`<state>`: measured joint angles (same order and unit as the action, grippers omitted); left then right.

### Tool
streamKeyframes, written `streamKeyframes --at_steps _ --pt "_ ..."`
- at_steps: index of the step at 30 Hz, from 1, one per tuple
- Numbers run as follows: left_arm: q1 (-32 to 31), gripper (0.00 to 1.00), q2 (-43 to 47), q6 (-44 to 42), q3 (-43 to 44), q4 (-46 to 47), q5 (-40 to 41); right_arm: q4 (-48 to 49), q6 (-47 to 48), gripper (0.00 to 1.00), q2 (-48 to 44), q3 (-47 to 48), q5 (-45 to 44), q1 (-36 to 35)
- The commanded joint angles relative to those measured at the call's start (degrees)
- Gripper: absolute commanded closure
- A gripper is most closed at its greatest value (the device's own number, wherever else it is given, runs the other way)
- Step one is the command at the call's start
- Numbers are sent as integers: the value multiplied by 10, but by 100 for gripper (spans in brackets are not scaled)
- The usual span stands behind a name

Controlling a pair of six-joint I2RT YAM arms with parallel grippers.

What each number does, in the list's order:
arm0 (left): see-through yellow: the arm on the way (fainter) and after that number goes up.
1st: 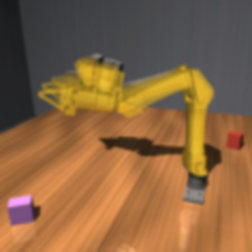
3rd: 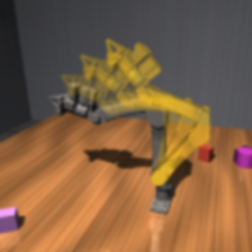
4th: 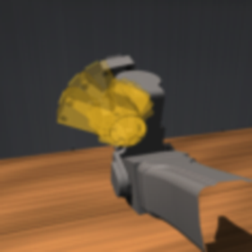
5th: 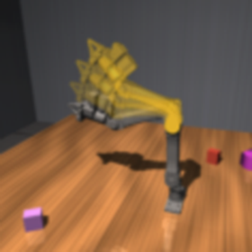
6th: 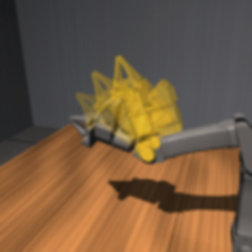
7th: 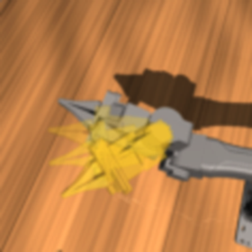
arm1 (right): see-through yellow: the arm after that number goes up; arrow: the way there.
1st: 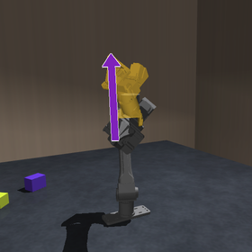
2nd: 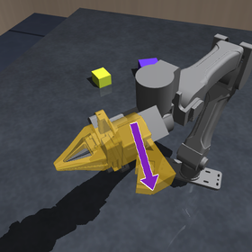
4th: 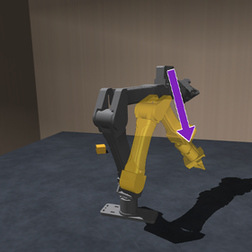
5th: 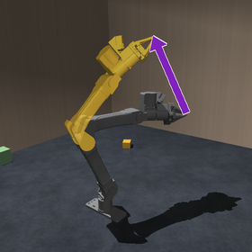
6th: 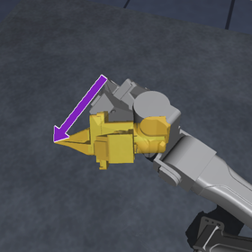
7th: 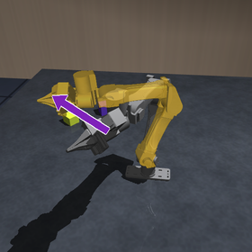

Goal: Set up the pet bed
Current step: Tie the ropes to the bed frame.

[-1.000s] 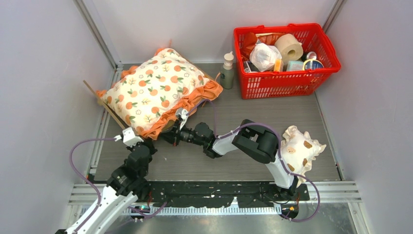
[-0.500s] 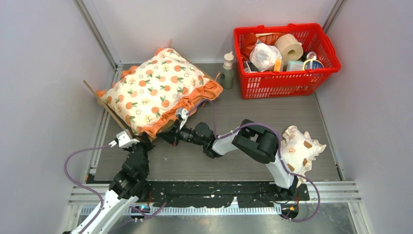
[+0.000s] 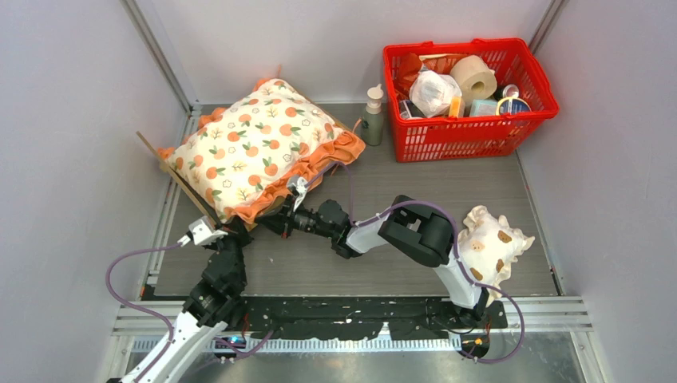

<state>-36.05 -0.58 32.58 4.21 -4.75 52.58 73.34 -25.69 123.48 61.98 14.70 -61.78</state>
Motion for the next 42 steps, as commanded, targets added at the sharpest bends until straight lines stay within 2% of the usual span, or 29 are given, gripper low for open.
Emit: streamKeyframes --at_steps 1,4,6,8,13,17,18,21,23,27,31,33,35,37,38,40,41,42 --pt "-2 100 45 18 -13 71 17 44 -5 95 2 20 5 -2" --pt "-2 100 42 7 -1 57 -10 46 -6 95 4 19 5 -2" --pt "-2 100 46 39 26 -30 -6 49 -8 95 3 18 5 -2" --pt "-2 100 69 54 34 -60 -2 49 -8 95 3 17 5 -1" --pt "-2 100 154 34 -13 -8 -16 58 -17 95 7 14 5 1" --pt "-2 100 151 19 8 -53 -42 58 -18 95 10 14 6 0" --pt "-2 93 146 16 24 -79 -43 58 -18 95 9 13 7 1" --pt "-2 62 135 21 84 -184 -38 58 -17 95 7 10 7 1" --pt "-2 52 127 30 133 -268 -41 58 -16 95 6 8 5 2" --pt "-2 52 96 36 230 -416 -100 60 -17 95 4 5 6 3" --pt "-2 57 15 33 300 -440 -141 63 -16 95 0 2 7 3" --pt "-3 59 -77 -31 335 -424 -207 65 -16 95 0 1 7 3" --pt "-3 57 -158 -76 372 -451 -232 64 -17 95 0 3 9 5" --pt "-2 66 -216 -128 402 -471 -238 65 -21 95 -2 3 13 7" --pt "-2 67 -222 -185 409 -458 -255 65 -22 95 -3 2 14 8" --pt "-3 59 -213 -277 402 -401 -288 64 -22 95 -8 -3 15 14" --pt "-3 56 -210 -309 399 -393 -289 61 -21 95 -10 -5 14 15" --pt "-3 55 -216 -298 406 -400 -268 57 -22 95 -11 -7 13 17"
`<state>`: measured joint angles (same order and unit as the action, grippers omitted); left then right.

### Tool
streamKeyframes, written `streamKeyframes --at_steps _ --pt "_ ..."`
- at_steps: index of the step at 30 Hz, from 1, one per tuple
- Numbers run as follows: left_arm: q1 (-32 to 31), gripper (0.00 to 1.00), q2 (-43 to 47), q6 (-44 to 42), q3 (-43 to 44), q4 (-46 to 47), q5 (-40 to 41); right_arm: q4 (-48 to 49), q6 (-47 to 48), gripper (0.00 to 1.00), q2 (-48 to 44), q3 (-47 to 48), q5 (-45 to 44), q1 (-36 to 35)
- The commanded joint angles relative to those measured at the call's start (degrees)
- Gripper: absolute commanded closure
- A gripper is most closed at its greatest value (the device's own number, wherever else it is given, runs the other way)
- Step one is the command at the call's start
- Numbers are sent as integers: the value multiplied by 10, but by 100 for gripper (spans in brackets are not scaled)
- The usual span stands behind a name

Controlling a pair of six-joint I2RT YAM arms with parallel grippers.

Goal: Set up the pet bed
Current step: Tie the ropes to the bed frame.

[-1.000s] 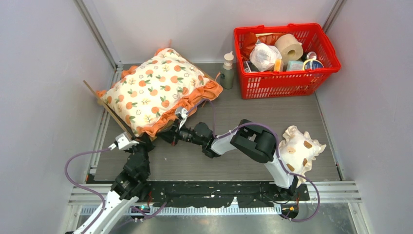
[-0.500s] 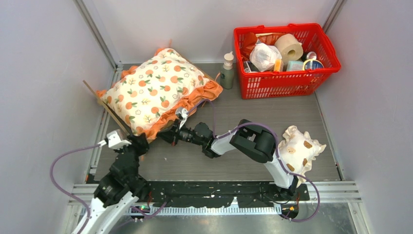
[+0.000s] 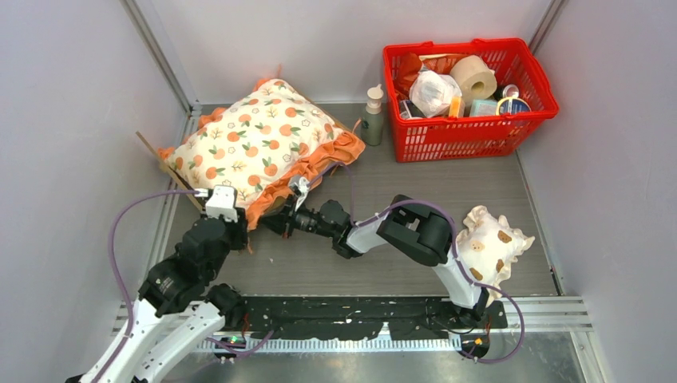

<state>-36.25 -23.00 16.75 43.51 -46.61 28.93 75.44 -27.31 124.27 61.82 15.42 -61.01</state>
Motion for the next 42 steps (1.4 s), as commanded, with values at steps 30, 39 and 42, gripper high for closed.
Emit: streamKeyframes --at_steps 30,39,42 --pt "-101 54 -226 -884 61 -275 -329 47 -7 95 -21 -11 0 14" --pt "-117 54 -300 -991 -19 -206 -232 68 -11 95 -26 -26 -5 18" --pt "-115 57 -333 -1014 -31 -192 -184 79 -15 95 -28 -31 -7 20"
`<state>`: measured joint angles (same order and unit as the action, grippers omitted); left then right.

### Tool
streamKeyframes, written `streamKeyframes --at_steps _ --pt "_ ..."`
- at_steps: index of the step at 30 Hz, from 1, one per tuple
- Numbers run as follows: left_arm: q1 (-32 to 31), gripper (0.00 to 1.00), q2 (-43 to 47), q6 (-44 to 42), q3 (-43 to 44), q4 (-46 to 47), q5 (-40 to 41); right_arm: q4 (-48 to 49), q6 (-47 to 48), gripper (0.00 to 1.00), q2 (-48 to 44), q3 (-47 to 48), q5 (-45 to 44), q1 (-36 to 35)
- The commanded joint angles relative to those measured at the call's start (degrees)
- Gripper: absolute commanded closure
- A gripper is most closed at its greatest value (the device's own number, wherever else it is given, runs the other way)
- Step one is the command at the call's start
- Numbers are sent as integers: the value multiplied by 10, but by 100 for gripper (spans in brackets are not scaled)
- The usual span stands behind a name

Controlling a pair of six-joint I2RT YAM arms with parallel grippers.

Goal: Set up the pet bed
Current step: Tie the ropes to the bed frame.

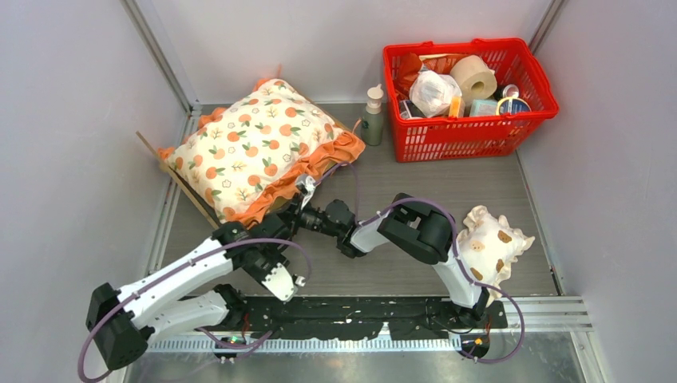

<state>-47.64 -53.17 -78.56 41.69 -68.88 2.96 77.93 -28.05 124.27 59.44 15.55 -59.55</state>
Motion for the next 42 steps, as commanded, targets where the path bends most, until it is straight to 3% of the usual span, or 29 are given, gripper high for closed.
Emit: streamKeyframes --at_steps 1,9,16,25,30,36,39,42 --pt "2 57 -40 -66 -11 34 81 56 -9 95 -28 -9 -9 6" --pt "47 57 -80 -120 -45 103 172 75 -17 95 -35 -19 -8 10" --pt "63 59 -97 -141 -38 86 211 86 -21 95 -39 -28 -9 13" --pt "33 60 -88 -74 68 17 100 88 -24 95 -39 -28 -7 14" --pt "-3 62 -78 5 123 -7 81 86 -25 95 -37 -25 -4 14" --pt "-7 68 -23 172 116 75 51 80 -23 95 -35 -23 -4 14" --pt "-7 68 21 306 110 181 91 80 -23 95 -36 -22 -3 14" --pt "-7 62 22 459 143 198 144 76 -20 95 -38 -23 -3 14"
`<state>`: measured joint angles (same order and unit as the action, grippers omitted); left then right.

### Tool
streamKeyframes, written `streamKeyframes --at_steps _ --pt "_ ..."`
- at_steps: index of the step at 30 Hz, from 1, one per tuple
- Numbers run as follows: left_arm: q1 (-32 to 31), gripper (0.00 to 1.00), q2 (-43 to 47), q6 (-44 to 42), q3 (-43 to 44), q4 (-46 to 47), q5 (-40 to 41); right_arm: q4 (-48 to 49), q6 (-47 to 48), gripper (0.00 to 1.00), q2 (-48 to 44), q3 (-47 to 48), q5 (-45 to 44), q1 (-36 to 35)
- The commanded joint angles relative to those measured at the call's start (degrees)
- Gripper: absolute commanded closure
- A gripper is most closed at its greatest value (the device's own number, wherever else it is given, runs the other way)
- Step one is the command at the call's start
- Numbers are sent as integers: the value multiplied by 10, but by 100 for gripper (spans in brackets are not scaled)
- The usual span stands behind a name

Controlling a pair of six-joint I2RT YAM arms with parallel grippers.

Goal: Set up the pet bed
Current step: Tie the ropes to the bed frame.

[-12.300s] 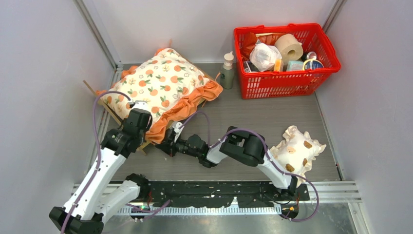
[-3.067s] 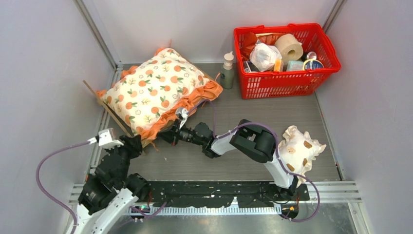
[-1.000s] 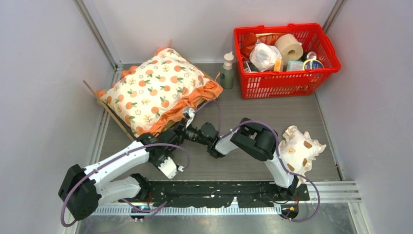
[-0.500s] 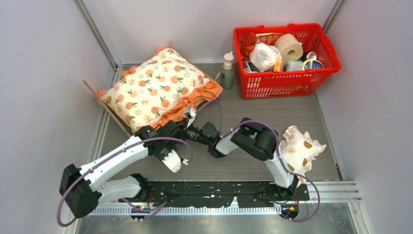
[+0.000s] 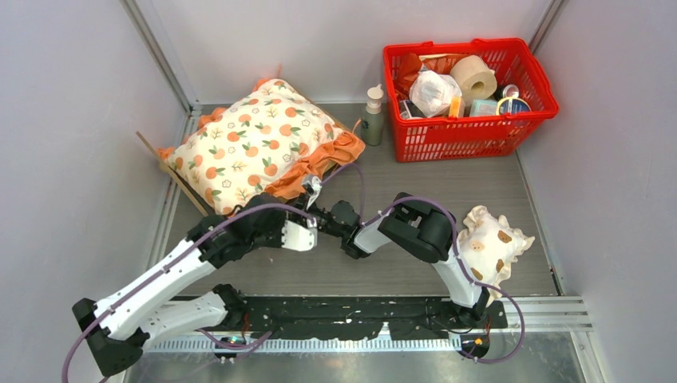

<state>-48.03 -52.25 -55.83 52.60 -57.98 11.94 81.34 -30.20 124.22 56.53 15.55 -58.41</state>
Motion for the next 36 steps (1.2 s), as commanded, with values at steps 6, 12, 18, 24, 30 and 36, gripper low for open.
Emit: streamKeyframes --at_steps 6,12,18,24,30,36 --pt "-2 59 -38 539 148 18 129 37 -3 95 -34 13 0 2" --pt "38 69 -42 823 147 -102 123 34 -2 95 -35 14 3 2" --pt "45 58 -7 914 49 -86 110 36 -4 95 -37 13 5 2" --pt "52 44 53 999 -62 -10 108 21 2 95 -46 13 8 2" --pt "52 34 68 962 -116 47 81 12 8 95 -52 12 10 2" --pt "51 34 27 930 -129 75 129 11 10 95 -56 9 10 2"
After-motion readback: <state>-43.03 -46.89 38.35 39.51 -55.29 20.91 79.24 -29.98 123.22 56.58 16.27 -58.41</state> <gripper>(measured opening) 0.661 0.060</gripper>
